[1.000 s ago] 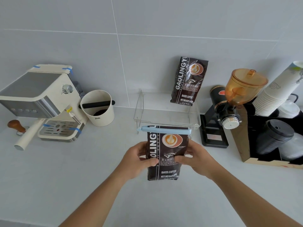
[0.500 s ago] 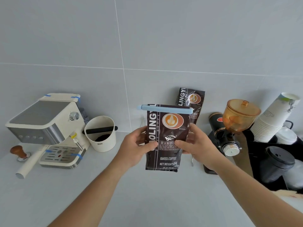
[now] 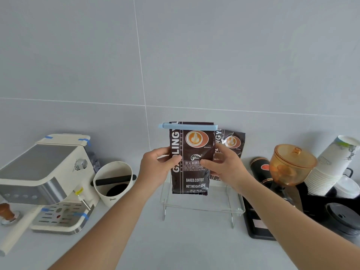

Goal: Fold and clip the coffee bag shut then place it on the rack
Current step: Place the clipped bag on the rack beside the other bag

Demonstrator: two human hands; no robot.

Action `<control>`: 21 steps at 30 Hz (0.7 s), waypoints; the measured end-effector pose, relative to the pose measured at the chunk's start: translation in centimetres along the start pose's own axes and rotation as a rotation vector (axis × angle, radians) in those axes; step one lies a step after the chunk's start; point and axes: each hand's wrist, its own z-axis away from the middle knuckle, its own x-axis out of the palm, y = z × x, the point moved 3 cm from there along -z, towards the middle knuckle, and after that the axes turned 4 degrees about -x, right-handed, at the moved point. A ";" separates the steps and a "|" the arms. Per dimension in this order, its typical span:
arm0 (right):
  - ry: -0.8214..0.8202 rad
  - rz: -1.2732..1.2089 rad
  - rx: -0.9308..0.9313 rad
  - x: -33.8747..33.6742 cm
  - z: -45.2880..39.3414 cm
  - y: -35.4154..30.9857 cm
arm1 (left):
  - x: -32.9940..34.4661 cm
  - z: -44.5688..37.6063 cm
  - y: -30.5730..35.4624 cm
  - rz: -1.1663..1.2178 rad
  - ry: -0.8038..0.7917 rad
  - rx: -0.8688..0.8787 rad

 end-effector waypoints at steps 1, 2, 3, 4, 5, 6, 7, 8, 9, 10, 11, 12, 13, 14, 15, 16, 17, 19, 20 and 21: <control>0.013 0.020 -0.001 0.1 -0.7 0.3 | 0.0 -0.6 -0.1 -0.003 0.008 0.001; 0.021 0.033 -0.001 0.2 -1.3 0.6 | 0.1 -1.2 -0.3 -0.009 0.017 0.003; 0.027 0.043 0.004 0.3 -1.9 0.9 | 0.1 -1.8 -0.5 -0.017 0.025 0.004; 0.034 0.049 0.015 0.5 -2.6 1.2 | 0.1 -2.6 -0.8 -0.021 0.032 0.002; 0.037 0.049 0.032 0.6 -3.3 1.6 | 0.1 -3.4 -1.2 -0.025 0.038 -0.001; 0.034 0.041 0.049 0.8 -3.8 2.0 | 0.2 -4.0 -1.6 -0.030 0.045 -0.002; 0.028 0.033 0.068 1.0 -4.2 2.3 | 0.2 -4.5 -2.0 -0.037 0.050 -0.005; 0.021 0.031 0.087 1.2 -4.8 2.7 | 0.2 -5.2 -2.5 -0.044 0.054 -0.012; 0.018 0.034 0.100 1.3 -5.2 3.0 | 0.1 -5.7 -3.1 -0.050 0.060 -0.019; 0.016 0.043 0.107 1.4 -5.6 3.2 | 0.1 -6.0 -3.6 -0.051 0.064 -0.027; 0.019 0.058 0.113 1.5 -6.0 3.6 | 0.1 -6.4 -4.2 -0.050 0.067 -0.035; 0.023 0.074 0.112 1.6 -6.4 3.9 | 0.1 -6.7 -4.6 -0.048 0.070 -0.040; 0.026 0.087 0.111 1.7 -6.6 4.2 | 0.1 -6.9 -4.9 -0.047 0.073 -0.042; 0.032 0.098 0.114 1.8 -7.0 4.7 | 0.2 -7.3 -5.3 -0.048 0.076 -0.045; 0.041 0.106 0.119 1.9 -7.4 5.2 | 0.3 -7.7 -5.6 -0.048 0.078 -0.047; 0.047 0.113 0.118 2.0 -7.7 5.6 | 0.4 -8.1 -5.9 -0.049 0.080 -0.047; 0.053 0.123 0.116 2.0 -7.9 5.9 | 0.5 -8.4 -6.1 -0.051 0.081 -0.048; 0.063 0.151 0.110 2.2 -8.3 6.4 | 0.7 -9.0 -6.7 -0.052 0.079 -0.055; 0.068 0.164 0.109 2.2 -8.4 6.6 | 0.8 -9.2 -7.0 -0.051 0.078 -0.062; 0.076 0.172 0.111 2.3 -8.4 6.8 | 0.9 -9.3 -7.3 -0.047 0.076 -0.071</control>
